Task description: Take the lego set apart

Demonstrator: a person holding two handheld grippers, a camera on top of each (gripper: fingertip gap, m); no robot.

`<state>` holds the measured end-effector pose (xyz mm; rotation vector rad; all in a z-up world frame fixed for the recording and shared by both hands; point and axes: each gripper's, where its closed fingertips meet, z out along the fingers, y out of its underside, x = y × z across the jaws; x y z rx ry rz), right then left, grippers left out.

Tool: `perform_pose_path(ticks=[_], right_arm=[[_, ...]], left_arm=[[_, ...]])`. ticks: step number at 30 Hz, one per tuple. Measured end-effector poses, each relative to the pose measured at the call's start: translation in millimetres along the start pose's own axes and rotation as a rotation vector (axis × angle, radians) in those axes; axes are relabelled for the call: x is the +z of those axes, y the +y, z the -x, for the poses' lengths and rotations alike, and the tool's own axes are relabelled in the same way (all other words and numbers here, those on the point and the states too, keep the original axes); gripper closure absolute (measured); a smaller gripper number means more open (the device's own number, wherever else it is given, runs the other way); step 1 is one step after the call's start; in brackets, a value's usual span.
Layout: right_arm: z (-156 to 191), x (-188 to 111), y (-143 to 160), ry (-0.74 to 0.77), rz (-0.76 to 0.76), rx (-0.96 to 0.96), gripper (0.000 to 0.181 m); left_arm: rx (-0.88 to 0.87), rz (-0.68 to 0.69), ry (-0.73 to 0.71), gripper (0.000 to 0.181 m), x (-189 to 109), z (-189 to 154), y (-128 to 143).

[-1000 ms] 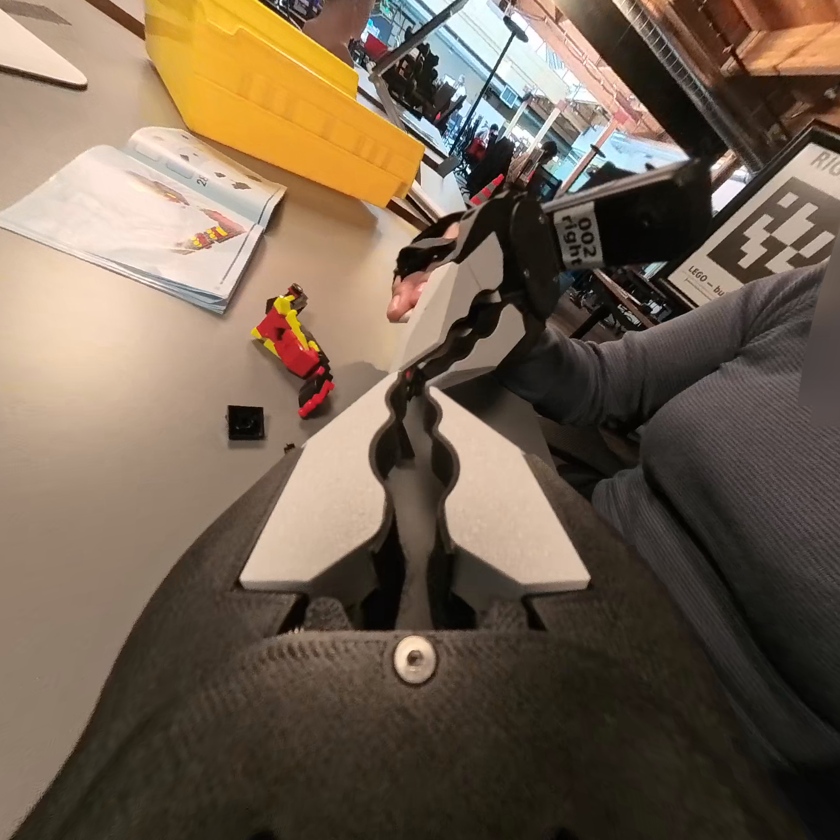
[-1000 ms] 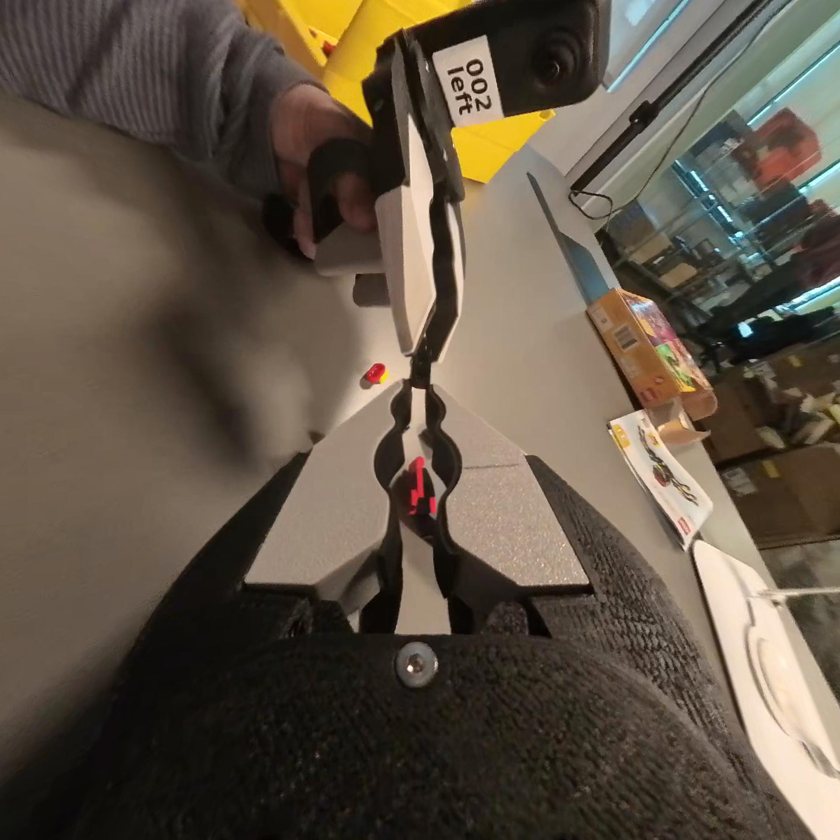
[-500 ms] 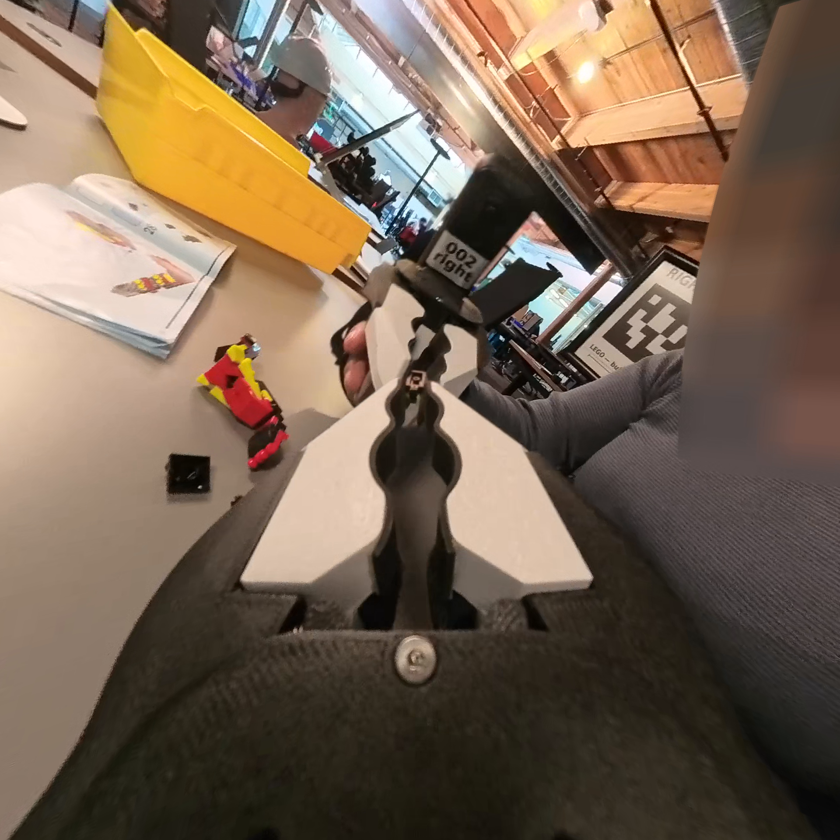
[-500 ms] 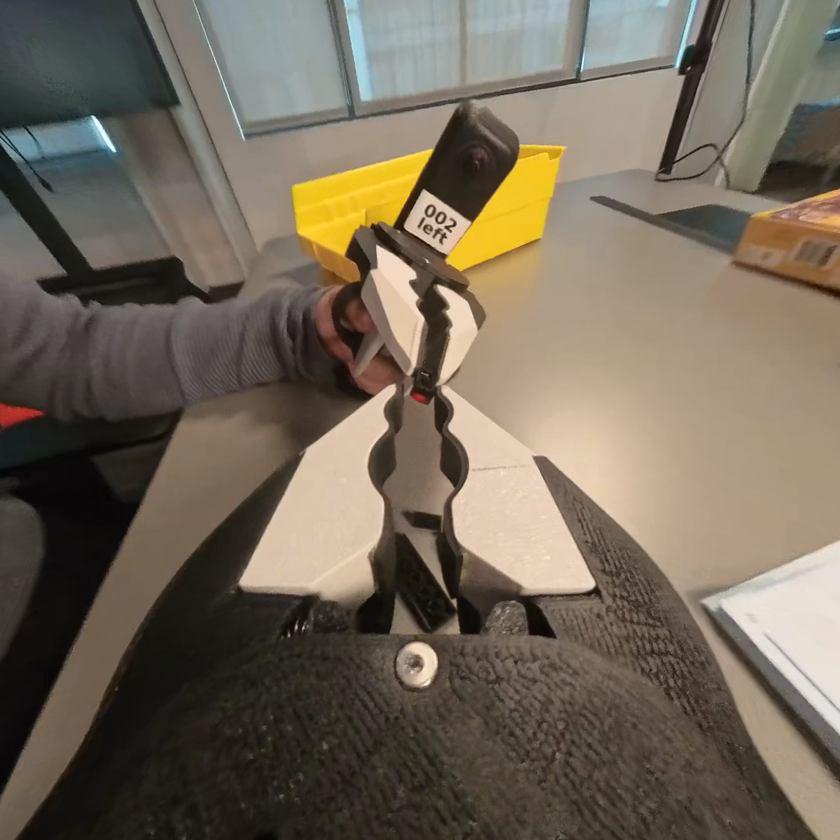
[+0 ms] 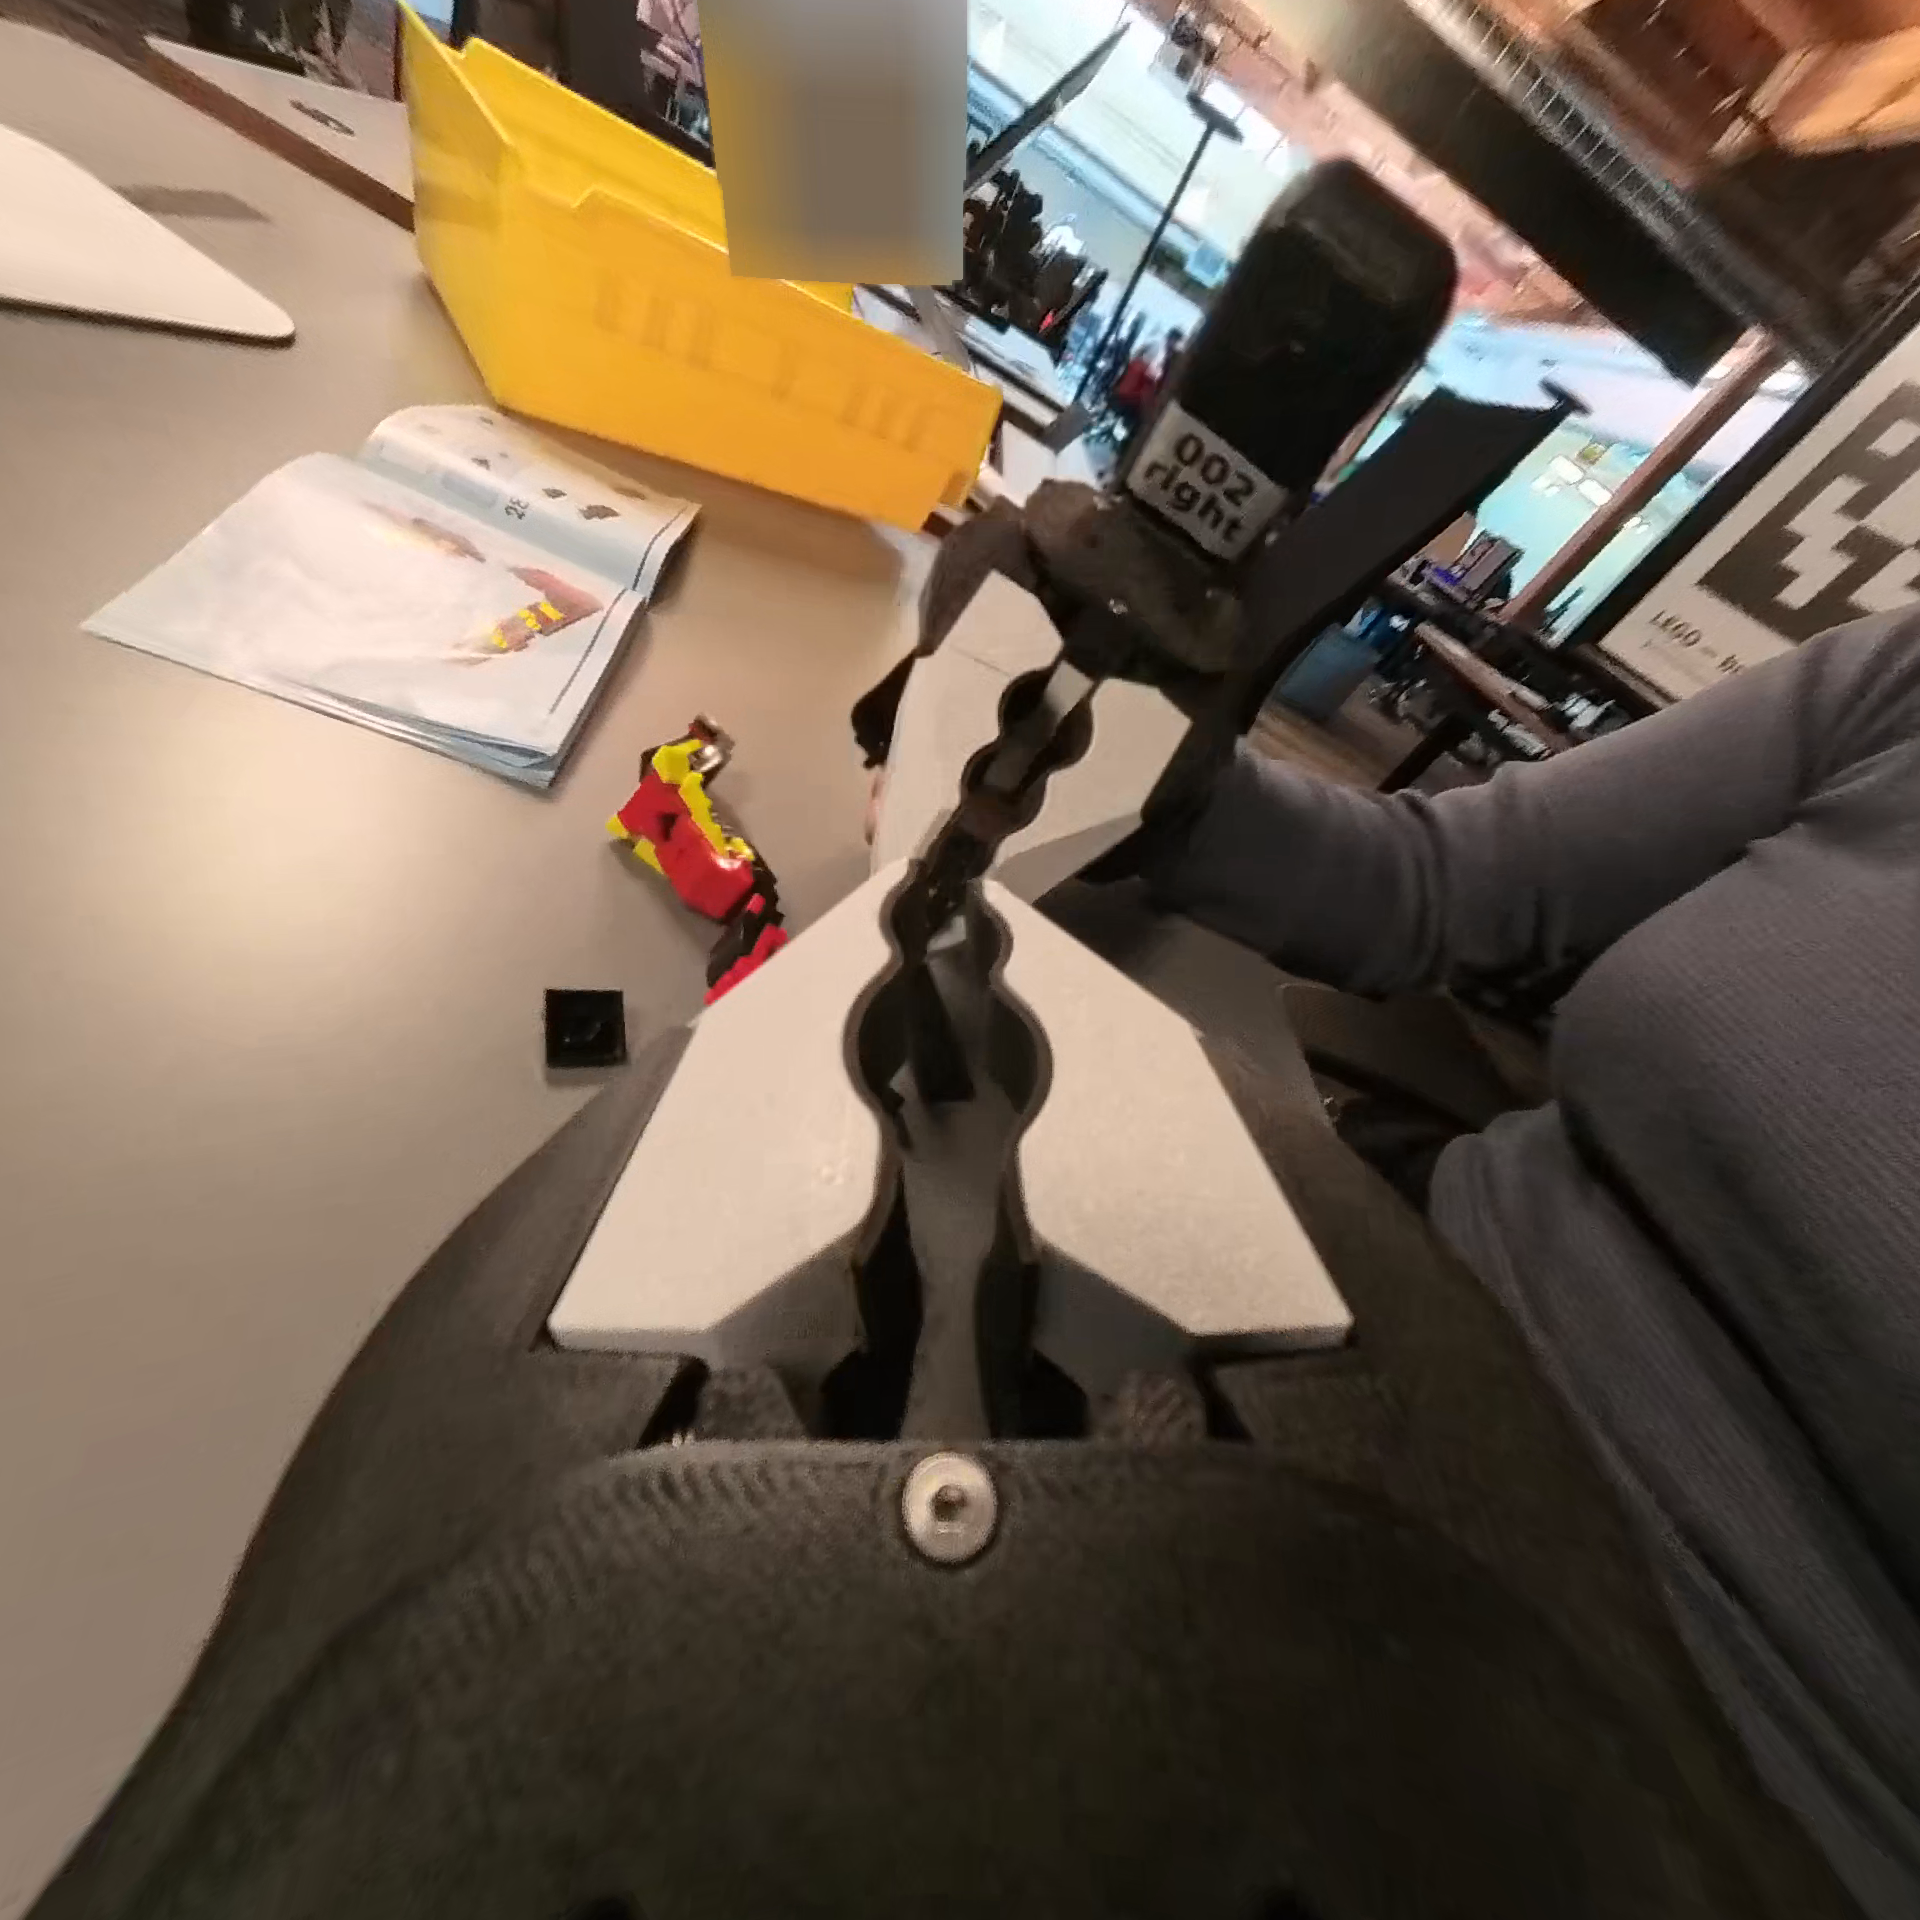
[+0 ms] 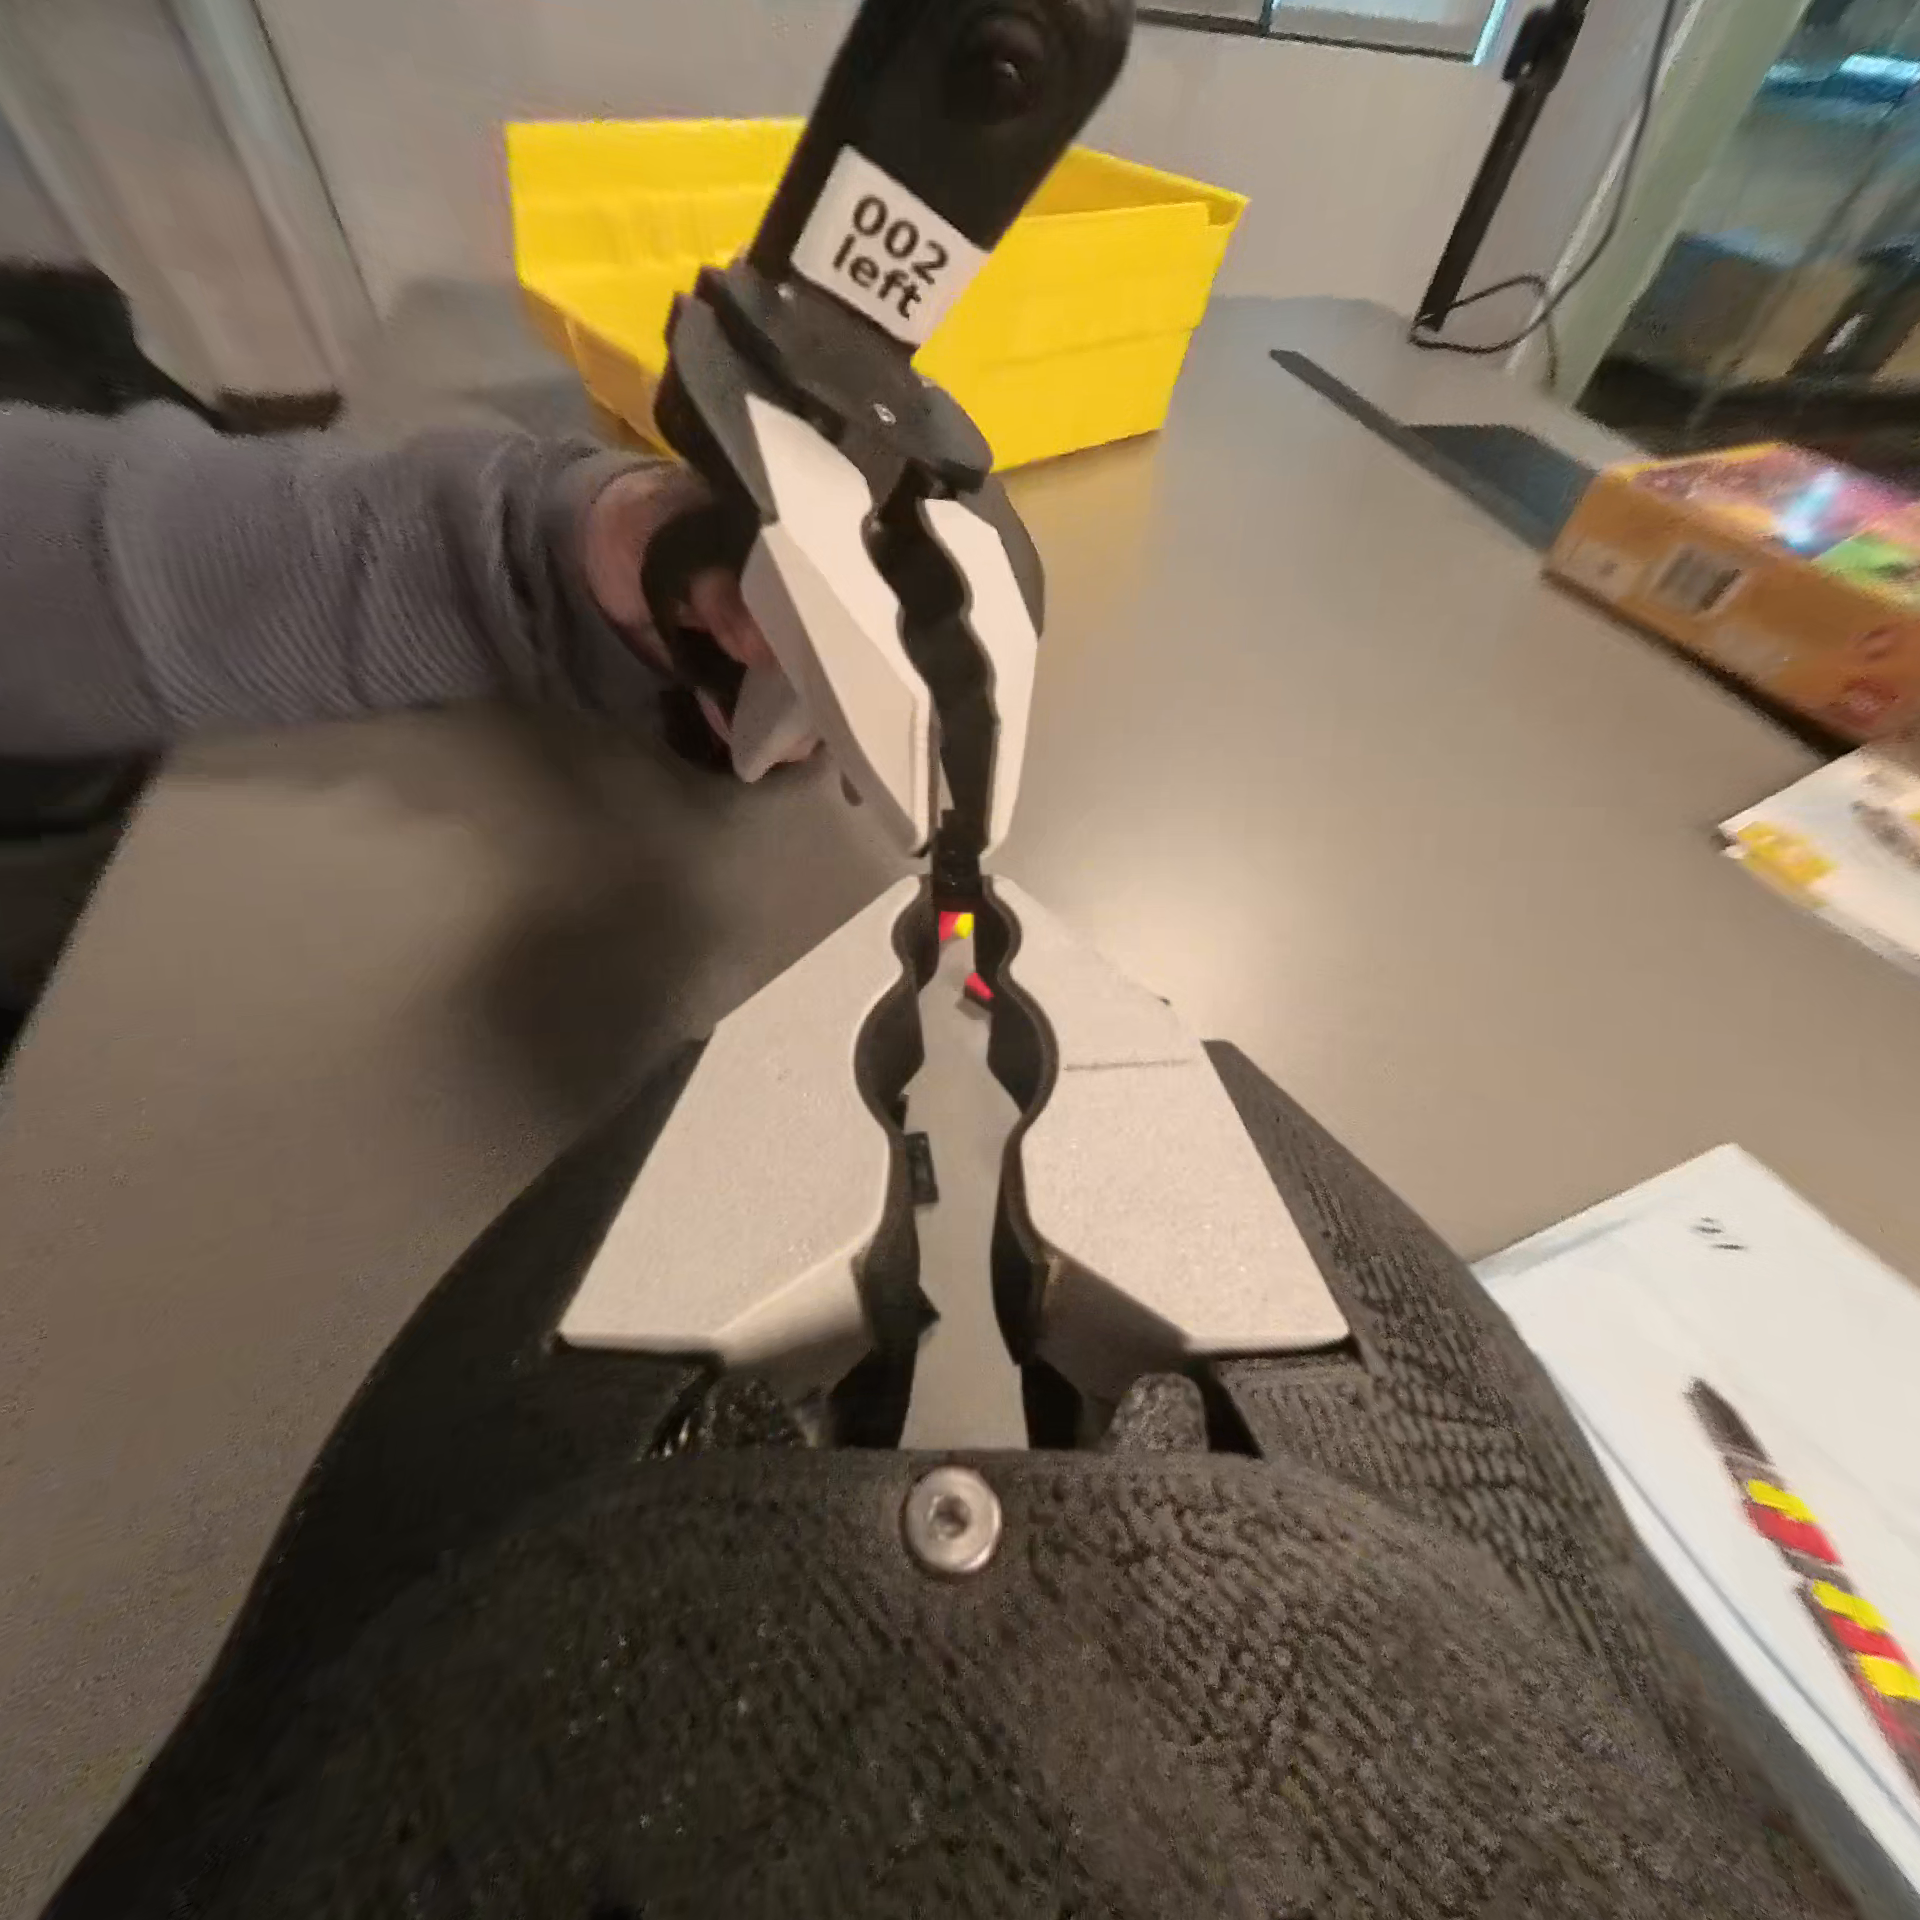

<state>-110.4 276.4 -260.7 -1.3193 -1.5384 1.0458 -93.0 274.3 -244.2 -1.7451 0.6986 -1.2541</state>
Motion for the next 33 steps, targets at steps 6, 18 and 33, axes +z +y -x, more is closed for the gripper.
perform_pose_path(ticks=[6,18,33], right_arm=[[-1.2,-0.1,0.8,0.071,0.046,-0.131,0.177],[2.1,1.7,-3.2,0.124,0.076,-0.228,0.178],[5.5,5.3,-9.5,0.212,0.086,-0.401,0.178]], left_arm=[[-0.024,-0.02,0.031,0.177,-1.6,-2.9,-1.5],[-0.035,-0.061,0.1,0.178,-8.4,-10.8,-4.4],[-0.102,-0.068,0.206,0.178,-18.0,-18.2,-4.5]])
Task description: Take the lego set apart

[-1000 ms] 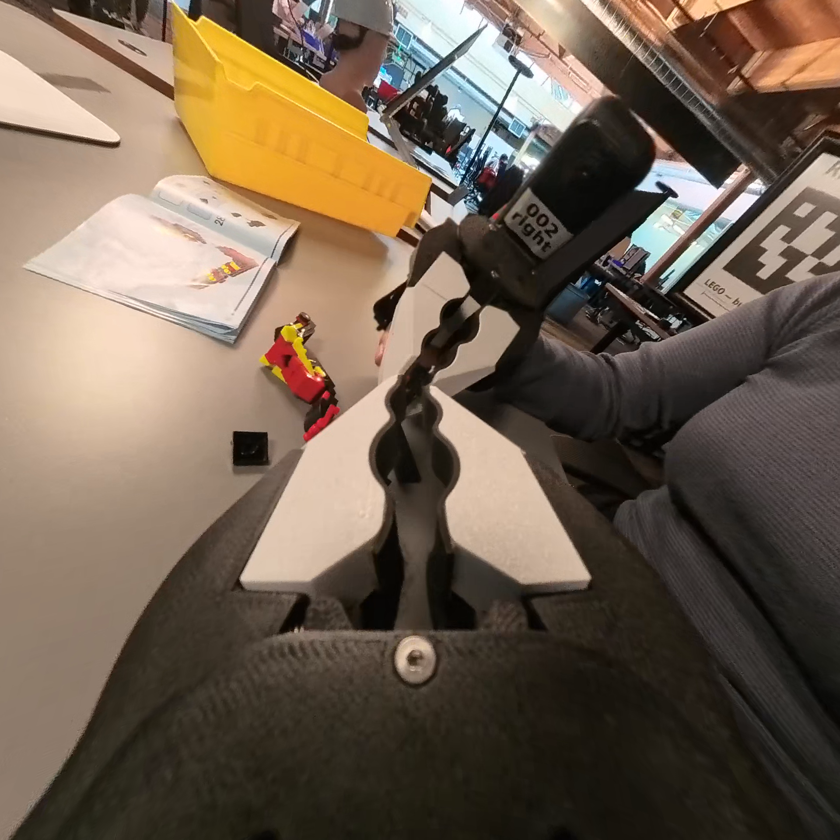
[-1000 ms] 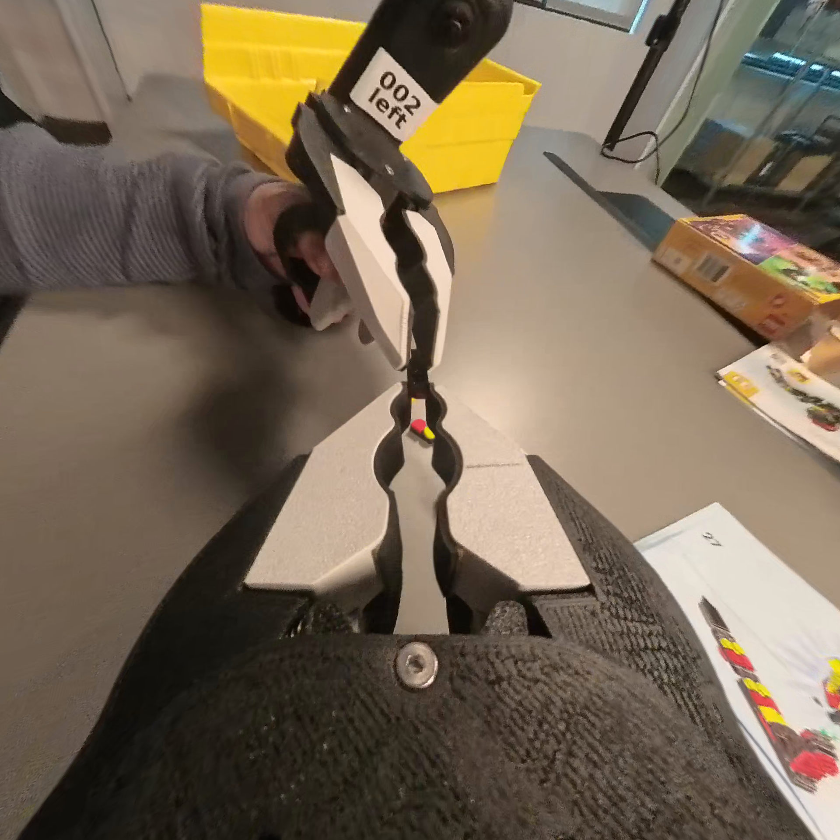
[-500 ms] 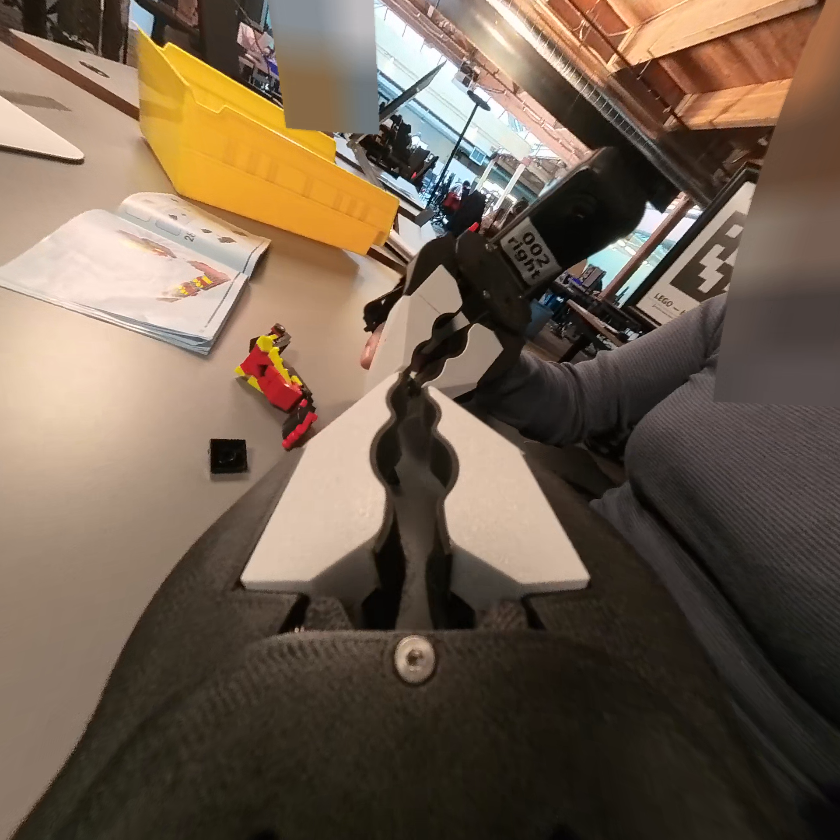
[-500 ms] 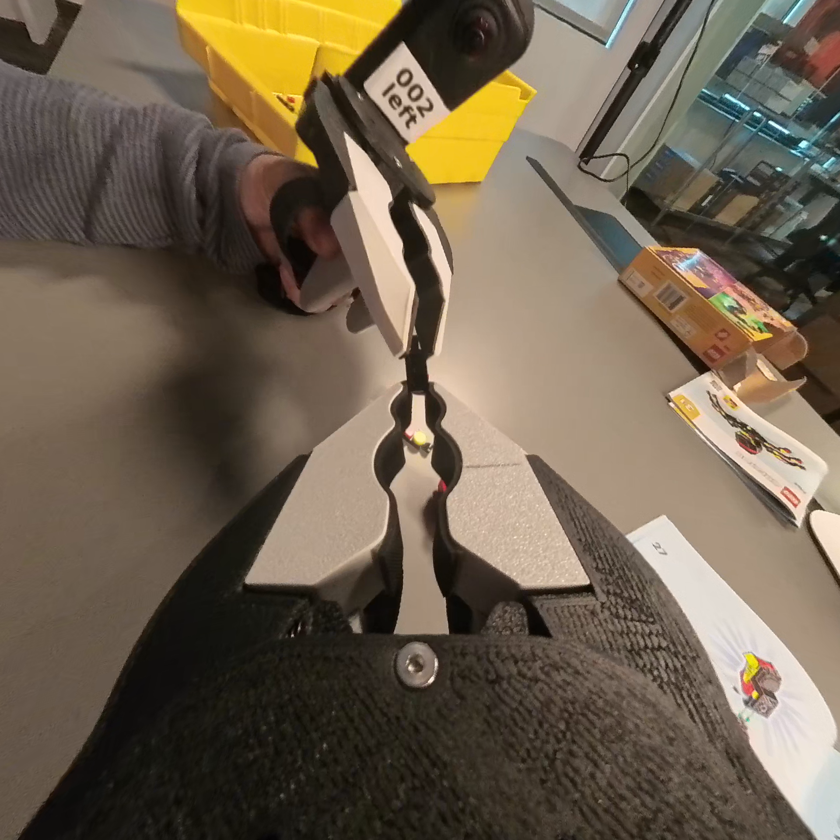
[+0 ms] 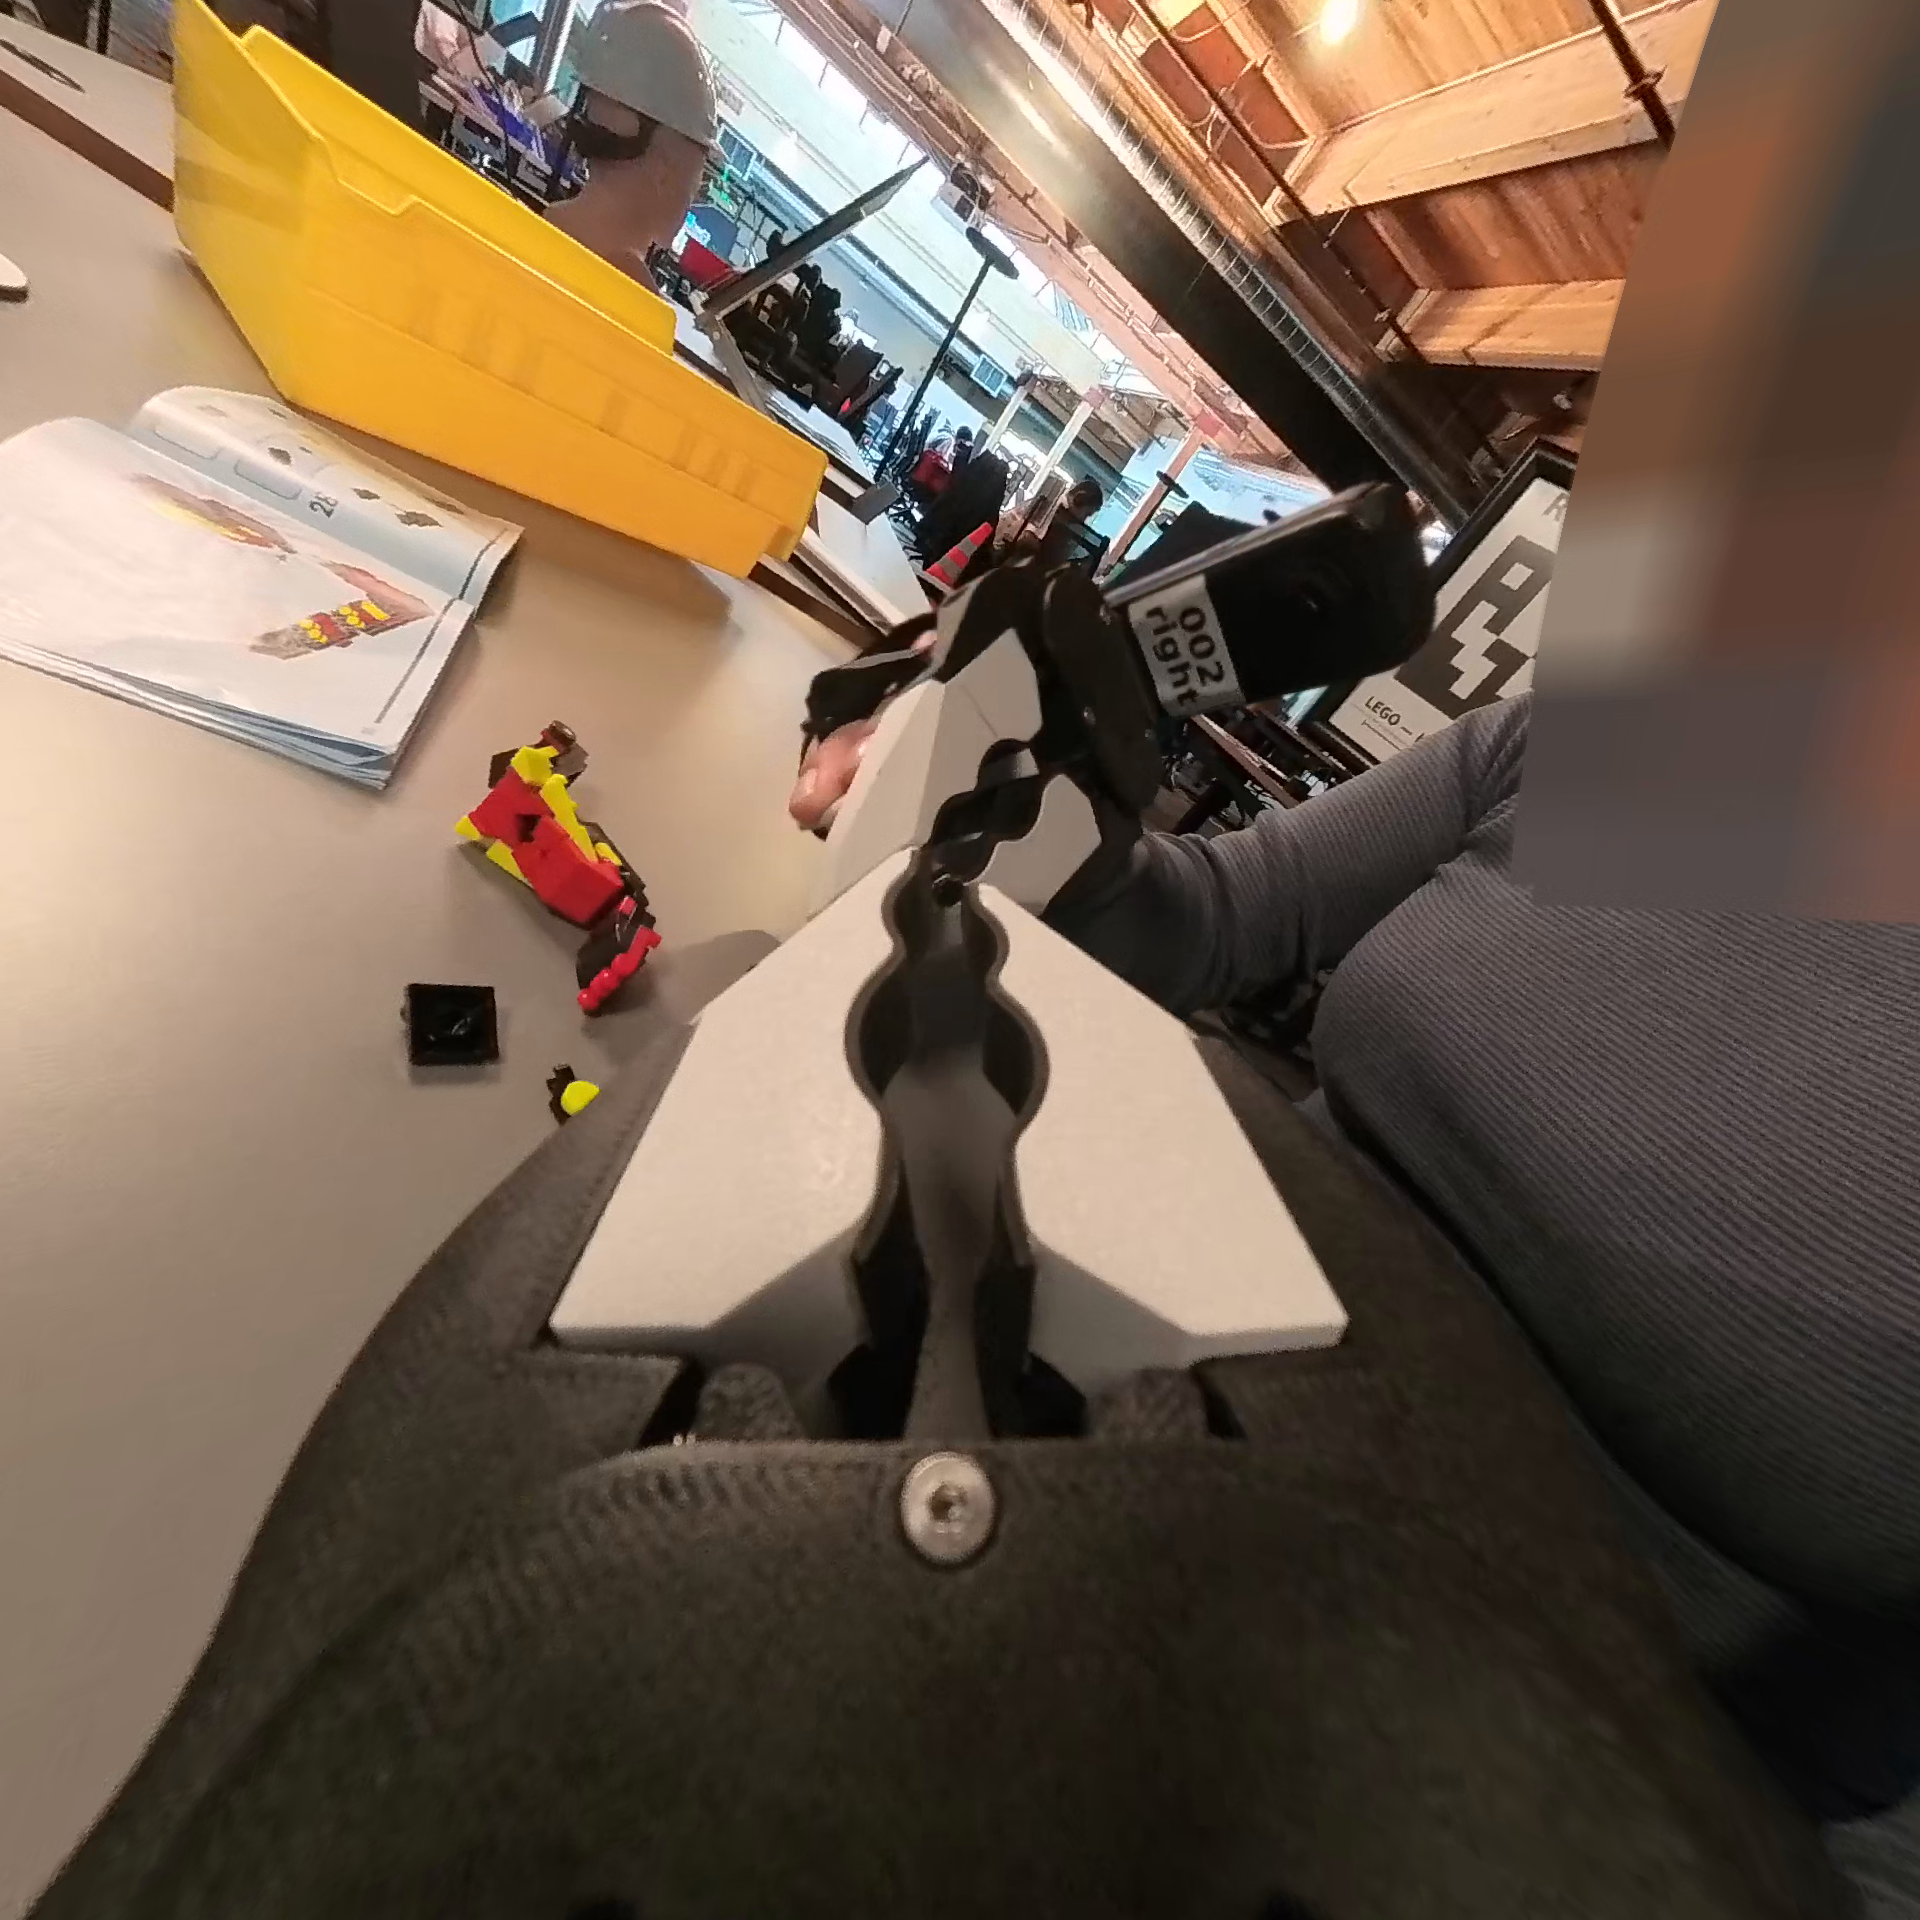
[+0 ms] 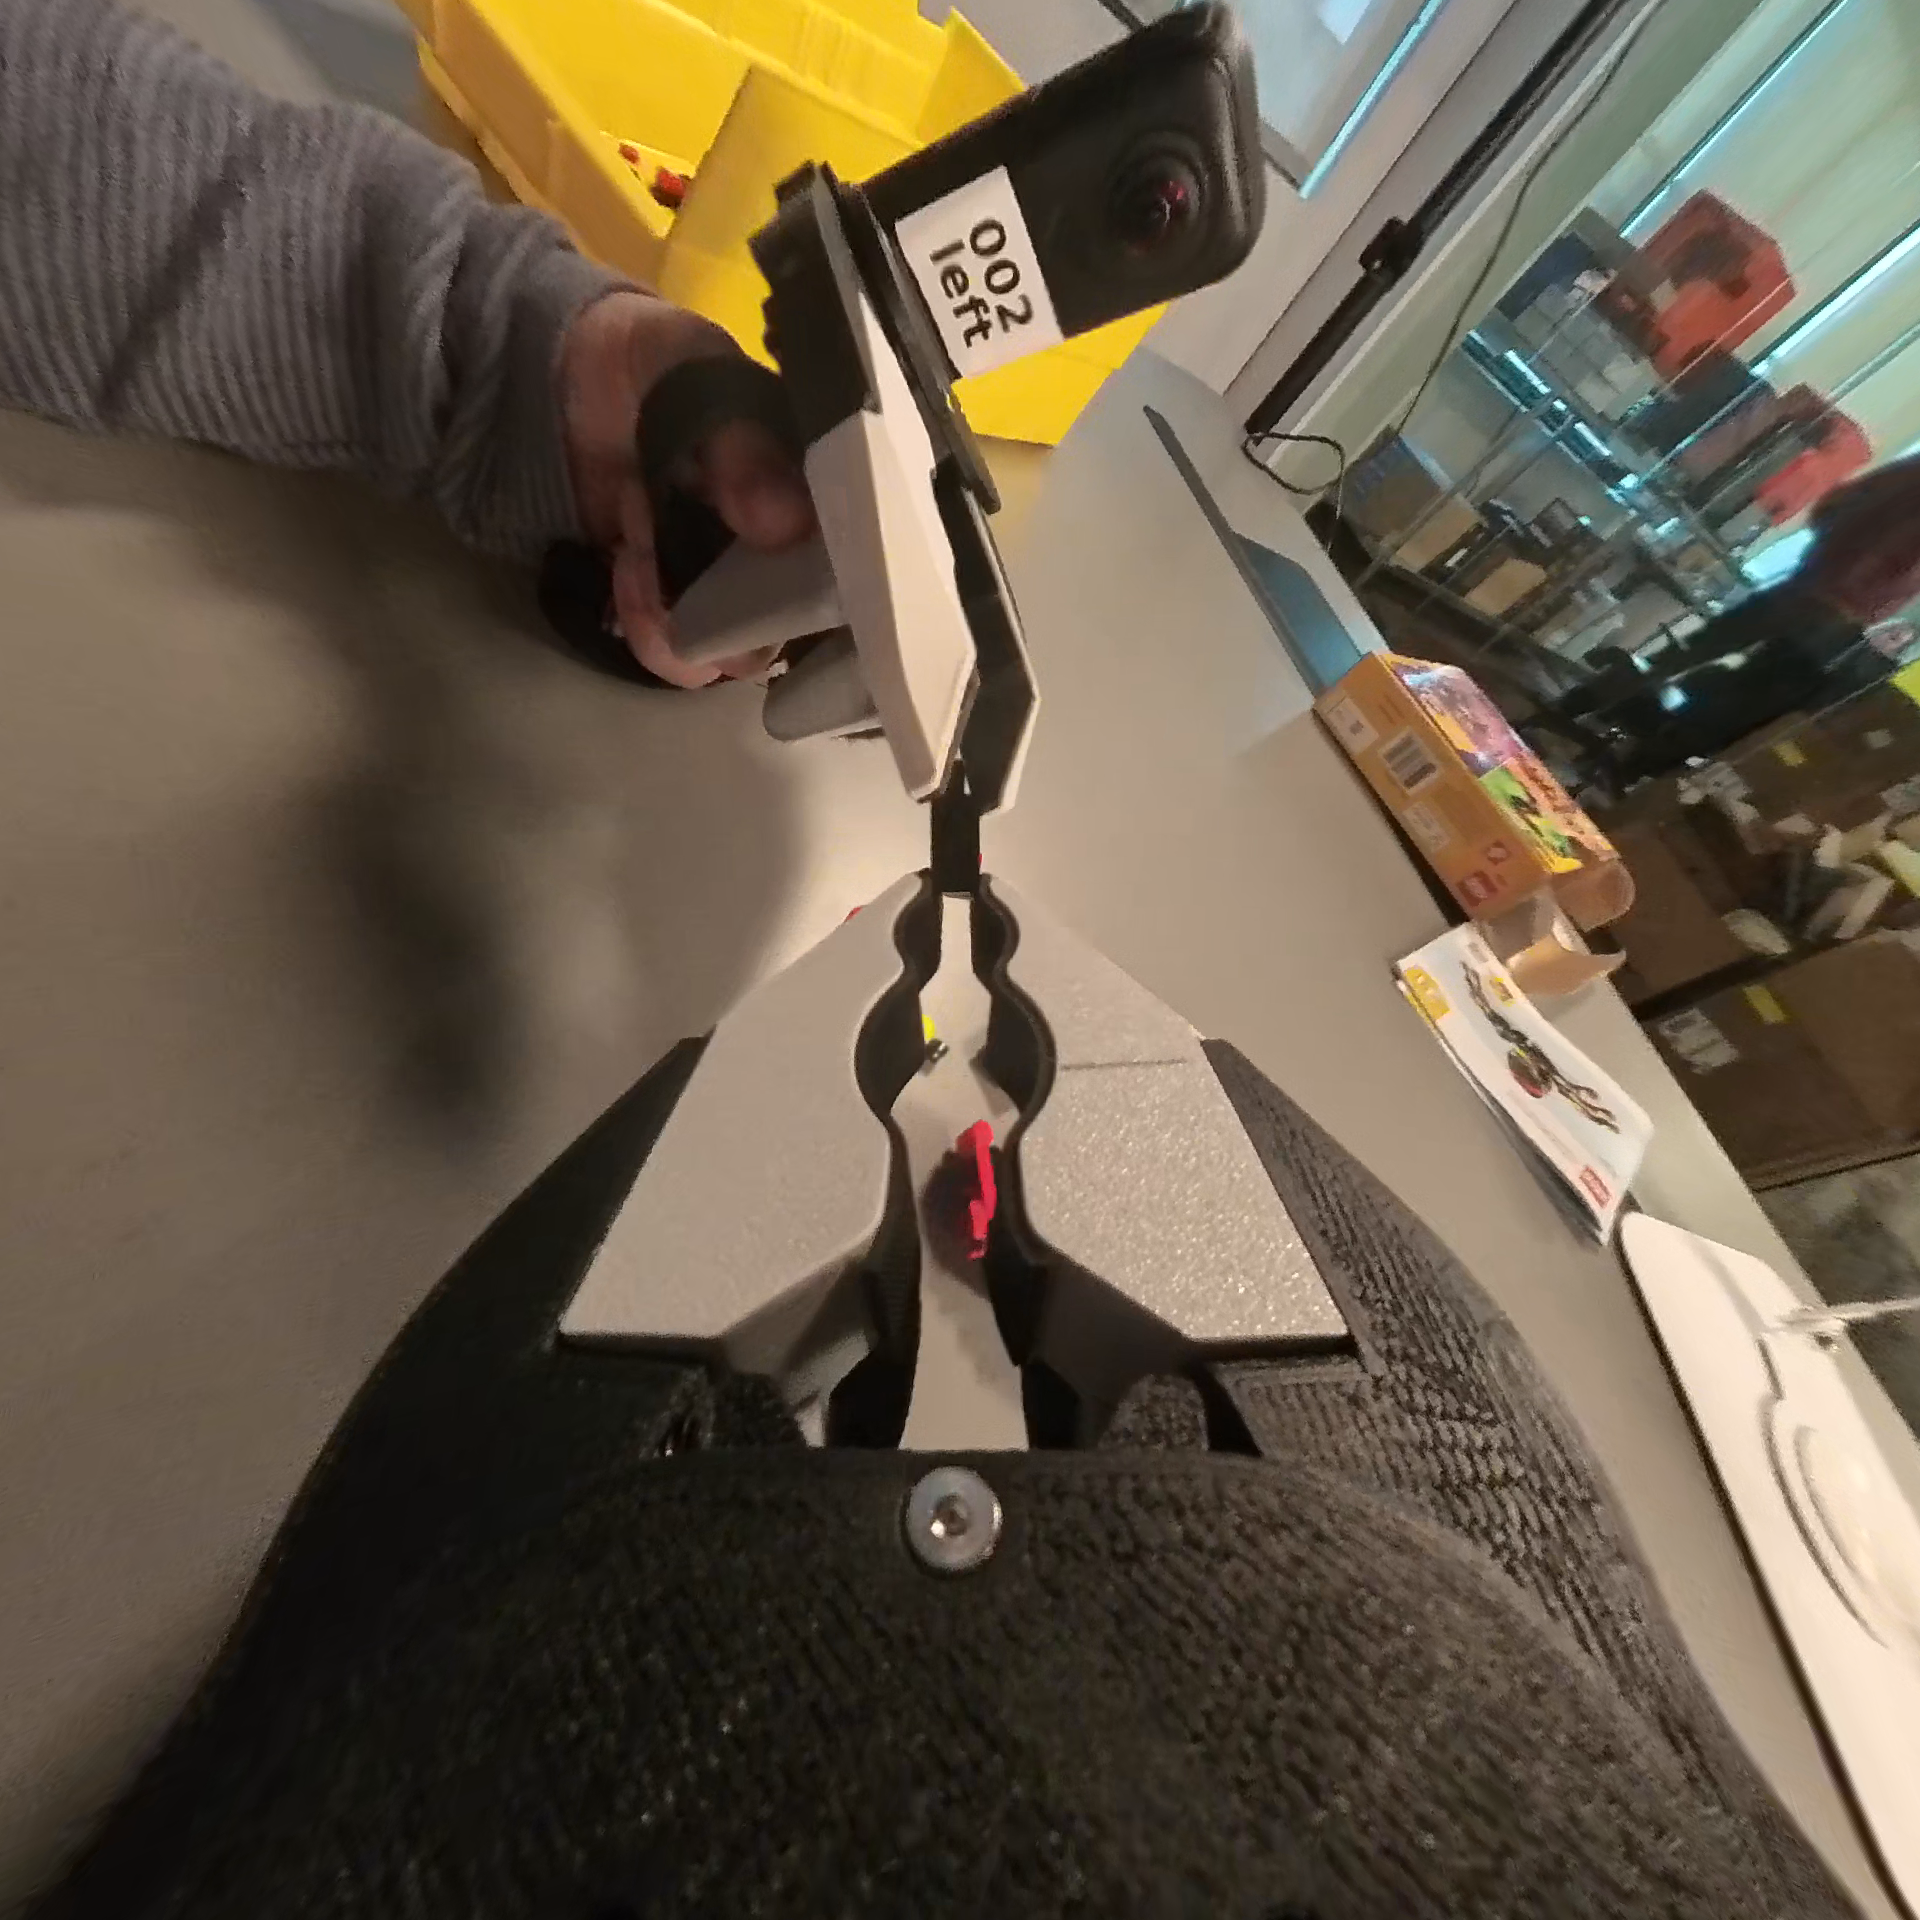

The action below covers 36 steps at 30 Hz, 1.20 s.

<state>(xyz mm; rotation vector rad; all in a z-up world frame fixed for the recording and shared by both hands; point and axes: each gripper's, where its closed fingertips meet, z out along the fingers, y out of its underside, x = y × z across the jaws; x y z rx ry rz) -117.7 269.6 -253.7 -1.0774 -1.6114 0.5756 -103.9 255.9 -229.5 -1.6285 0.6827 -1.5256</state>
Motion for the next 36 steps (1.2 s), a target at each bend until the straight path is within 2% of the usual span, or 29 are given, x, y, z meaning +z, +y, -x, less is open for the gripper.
perform_pose_path(ticks=[9,15,18,22,24,28,31,34,36], right_arm=[[0.2,2.9,0.3,0.042,0.018,-0.071,0.178],[4.2,-2.1,-13.3,0.067,-0.057,-0.197,0.178],[2.7,-6.0,-21.4,0.139,-0.09,-0.321,0.178],[-19.2,-9.8,-15.3,0.344,-0.025,-0.503,0.177],[-32.4,-13.6,-14.6,0.467,0.017,-0.616,0.178],[-42.0,-14.1,-11.7,0.564,0.082,-0.744,0.178],[-42.1,-12.0,-9.8,0.598,0.116,-0.849,0.178],[-41.4,-11.6,-12.7,0.634,0.127,-0.935,0.177],[-42.1,-11.7,-13.9,0.656,0.14,-0.979,0.177]], left_arm=[[0.066,0.022,-0.021,0.178,-3.8,0.1,2.7],[0.018,0.008,0.098,0.178,-5.4,-12.8,1.4],[-0.044,-0.018,0.182,0.178,-5.7,-20.8,-1.7],[-0.128,-0.122,0.124,0.177,-2.5,-6.2,-16.1],[-0.204,-0.147,0.09,0.163,-2.7,4.4,-18.8],[-0.229,-0.182,0.101,0.157,0.1,4.8,-23.0],[-0.244,-0.163,0.109,0.159,6.2,3.5,-19.9],[-0.243,-0.15,0.062,0.174,8.3,9.1,-17.3],[-0.257,-0.156,0.065,0.175,7.6,9.2,-17.9]])
